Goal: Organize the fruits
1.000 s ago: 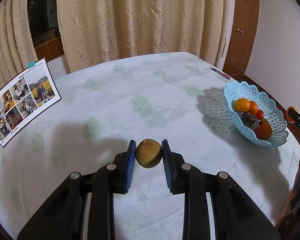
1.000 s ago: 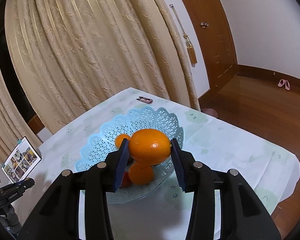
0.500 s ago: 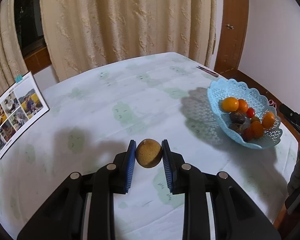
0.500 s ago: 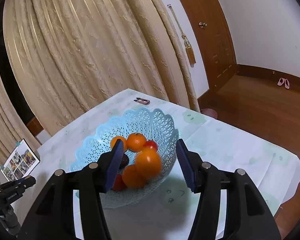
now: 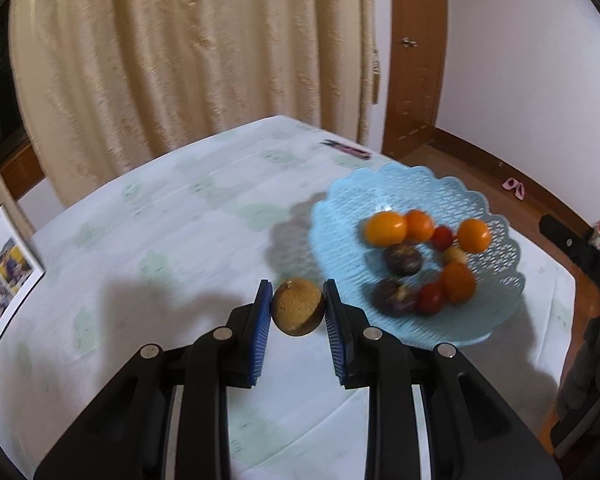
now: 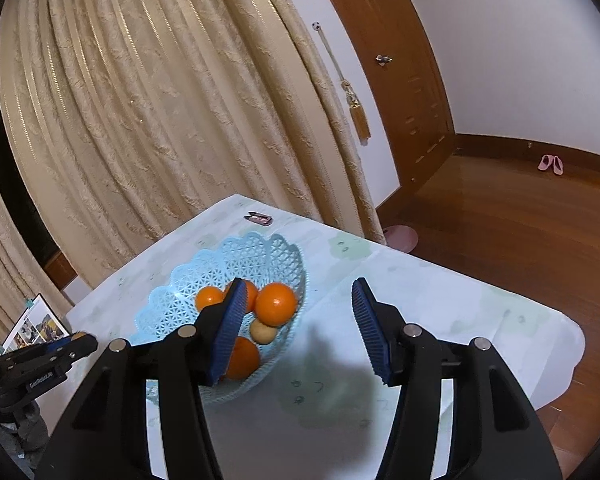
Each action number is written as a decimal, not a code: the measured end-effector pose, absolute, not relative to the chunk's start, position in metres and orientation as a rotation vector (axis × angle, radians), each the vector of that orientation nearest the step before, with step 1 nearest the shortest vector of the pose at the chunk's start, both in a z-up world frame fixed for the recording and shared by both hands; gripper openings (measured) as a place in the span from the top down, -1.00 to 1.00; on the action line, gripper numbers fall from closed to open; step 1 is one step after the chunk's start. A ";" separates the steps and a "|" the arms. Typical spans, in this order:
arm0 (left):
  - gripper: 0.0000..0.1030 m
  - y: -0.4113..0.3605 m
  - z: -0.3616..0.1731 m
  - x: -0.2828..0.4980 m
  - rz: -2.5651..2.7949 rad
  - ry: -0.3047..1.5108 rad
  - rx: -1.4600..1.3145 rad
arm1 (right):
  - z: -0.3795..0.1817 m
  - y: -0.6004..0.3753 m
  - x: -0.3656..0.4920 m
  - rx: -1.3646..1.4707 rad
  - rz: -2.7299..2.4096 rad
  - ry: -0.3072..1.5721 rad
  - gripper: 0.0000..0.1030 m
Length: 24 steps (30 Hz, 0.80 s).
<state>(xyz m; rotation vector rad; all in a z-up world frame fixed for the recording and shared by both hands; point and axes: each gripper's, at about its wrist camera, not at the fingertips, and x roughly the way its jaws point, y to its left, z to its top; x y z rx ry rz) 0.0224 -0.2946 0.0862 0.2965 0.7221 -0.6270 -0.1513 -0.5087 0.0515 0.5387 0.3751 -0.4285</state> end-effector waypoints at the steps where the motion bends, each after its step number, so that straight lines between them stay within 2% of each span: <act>1: 0.49 -0.301 0.086 0.022 -0.636 0.720 0.299 | 0.051 -0.509 -0.152 0.539 -0.433 0.375 -0.12; 10: 0.49 -0.352 0.082 0.024 -0.686 0.702 0.333 | 0.052 -0.517 -0.157 0.550 -0.444 0.368 -0.20; 13: 0.48 -0.365 0.077 0.029 -0.691 0.708 0.342 | 0.050 -0.518 -0.156 0.554 -0.440 0.374 -0.26; 15: 0.47 -0.369 0.075 0.030 -0.690 0.708 0.343 | 0.050 -0.519 -0.154 0.557 -0.436 0.379 -0.41; 16: 0.39 -0.370 0.074 0.030 -0.689 0.710 0.344 | 0.049 -0.519 -0.154 0.559 -0.437 0.380 -0.47; 18: -0.25 -0.371 0.073 0.031 -0.687 0.709 0.339 | 0.049 -0.519 -0.154 0.561 -0.437 0.384 -0.65; 19: -0.35 -0.370 0.074 0.030 -0.680 0.690 0.340 | 0.049 -0.519 -0.153 0.561 -0.436 0.388 -0.68; 22: -0.48 -0.370 0.074 0.027 -0.674 0.659 0.367 | 0.047 -0.518 -0.150 0.556 -0.430 0.412 -0.82; 23: -0.63 -0.370 0.075 0.027 -0.671 0.650 0.375 | 0.046 -0.517 -0.148 0.549 -0.425 0.422 -0.84; 24: -0.68 -0.369 0.076 0.026 -0.664 0.637 0.380 | 0.047 -0.516 -0.146 0.541 -0.419 0.432 -0.85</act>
